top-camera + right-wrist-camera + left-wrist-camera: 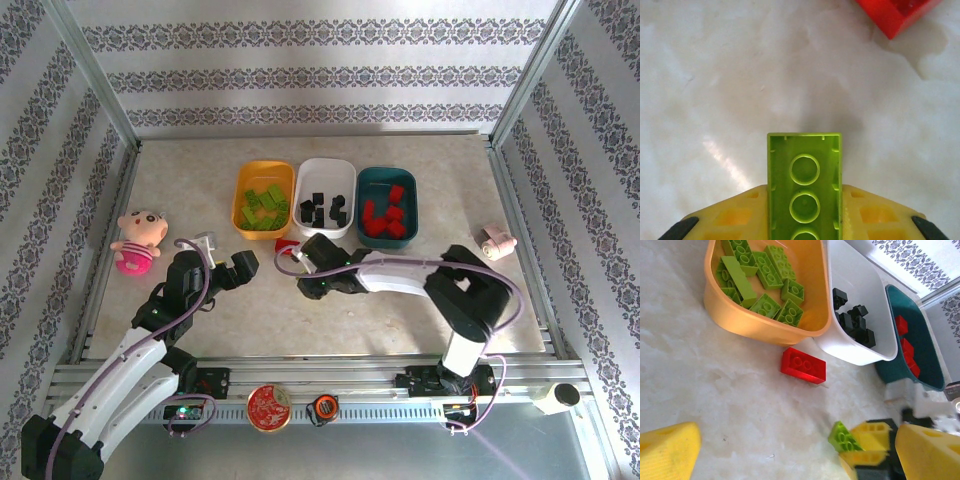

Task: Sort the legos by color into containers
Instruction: Pick up the lego from the center of the table, then place the lego in the container.

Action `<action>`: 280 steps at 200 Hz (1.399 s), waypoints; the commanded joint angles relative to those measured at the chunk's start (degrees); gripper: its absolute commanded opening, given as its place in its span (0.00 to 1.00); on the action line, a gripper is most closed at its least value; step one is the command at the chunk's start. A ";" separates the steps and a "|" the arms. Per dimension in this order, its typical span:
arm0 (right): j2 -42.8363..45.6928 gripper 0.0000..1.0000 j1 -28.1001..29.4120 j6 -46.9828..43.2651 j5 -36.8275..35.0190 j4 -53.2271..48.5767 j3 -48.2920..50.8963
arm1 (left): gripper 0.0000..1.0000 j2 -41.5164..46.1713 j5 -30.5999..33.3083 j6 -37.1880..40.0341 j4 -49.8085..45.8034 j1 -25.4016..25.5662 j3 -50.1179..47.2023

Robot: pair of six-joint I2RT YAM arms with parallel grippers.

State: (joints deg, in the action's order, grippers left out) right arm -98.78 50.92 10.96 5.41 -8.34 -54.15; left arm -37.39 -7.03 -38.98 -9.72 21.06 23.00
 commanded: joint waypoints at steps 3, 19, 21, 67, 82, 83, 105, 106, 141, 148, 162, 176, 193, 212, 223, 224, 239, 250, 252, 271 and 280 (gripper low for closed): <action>7.02 0.27 0.51 3.30 3.03 2.11 0.61 | 1.00 1.43 1.18 0.80 0.22 0.81 -1.03; 8.46 0.27 -0.12 3.88 3.34 2.41 -1.67 | 1.00 1.32 1.18 1.02 0.42 0.77 -1.04; 8.46 0.27 -0.18 3.91 3.37 2.55 -2.12 | 1.00 1.23 1.15 1.06 0.36 0.81 -1.03; -0.58 0.28 -3.87 4.57 3.39 2.99 -18.21 | 1.00 0.93 0.13 0.54 1.11 0.78 -2.12; -5.29 0.29 -5.04 5.10 2.83 2.94 -24.05 | 1.00 0.87 -0.47 0.53 1.54 0.78 -2.52; -5.64 0.29 -5.08 5.11 2.84 2.91 -24.46 | 1.00 0.85 -0.55 0.51 1.54 0.76 -2.52; -12.72 0.30 -6.59 6.11 2.59 1.72 -32.89 | 1.00 0.66 -1.19 0.55 2.11 0.80 -2.78; -13.04 0.30 -6.69 6.14 2.59 1.69 -33.27 | 1.00 0.65 -1.21 0.56 2.13 0.81 -2.79; -22.20 0.33 -8.13 8.06 0.58 -0.47 -44.18 | 1.00 -0.79 -1.76 0.48 2.94 0.79 -3.07; -23.82 0.36 -8.28 8.35 -0.09 -1.13 -46.07 | 1.00 -1.16 -1.99 0.52 3.03 0.81 -3.06; -26.86 0.43 -8.80 8.67 -0.64 -2.93 -50.68 | 1.00 -2.10 -2.25 0.64 3.29 0.82 -2.93; -28.35 0.54 -9.63 9.41 0.51 -3.70 -53.14 | 1.00 -3.28 -2.64 0.90 3.71 0.76 -2.79; -26.59 0.65 -10.02 9.74 1.13 -2.36 -51.66 | 1.00 -5.10 -3.44 1.68 4.34 0.78 -2.27; -22.22 0.74 -10.02 8.99 0.37 -0.44 -46.71 | 1.00 -8.48 -4.56 3.09 4.93 0.94 -0.70; -18.80 0.75 -10.10 8.88 -0.08 1.24 -42.43 | 1.00 -10.92 -5.08 3.61 6.17 1.28 0.06; -18.50 0.75 -10.12 8.89 -0.06 1.45 -41.95 | 1.00 -11.11 -5.05 3.59 6.36 1.36 0.13; -13.32 0.76 -10.46 9.60 -0.16 4.36 -34.13 | 1.00 -15.19 -4.46 4.17 9.23 2.88 1.31; -9.33 0.76 -10.80 10.28 -0.09 6.74 -28.38 | 1.00 -19.01 -2.32 5.70 10.29 5.13 3.22; -8.62 0.77 -10.81 10.37 -0.06 7.15 -27.32 | 1.00 -19.78 -1.70 6.01 10.34 5.55 3.59; -1.68 0.77 -11.27 11.18 -0.64 10.41 -17.65 | 1.00 -28.26 4.69 10.38 10.59 10.41 8.20; 1.39 0.77 -11.60 11.50 -0.75 11.41 -13.65 | 1.00 -32.73 7.91 12.46 10.59 12.55 10.35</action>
State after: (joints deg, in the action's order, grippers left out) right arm -104.57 40.27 20.88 5.41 -2.68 -76.20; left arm -62.17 -7.35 -33.47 -3.05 28.99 27.90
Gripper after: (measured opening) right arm 0.769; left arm 0.998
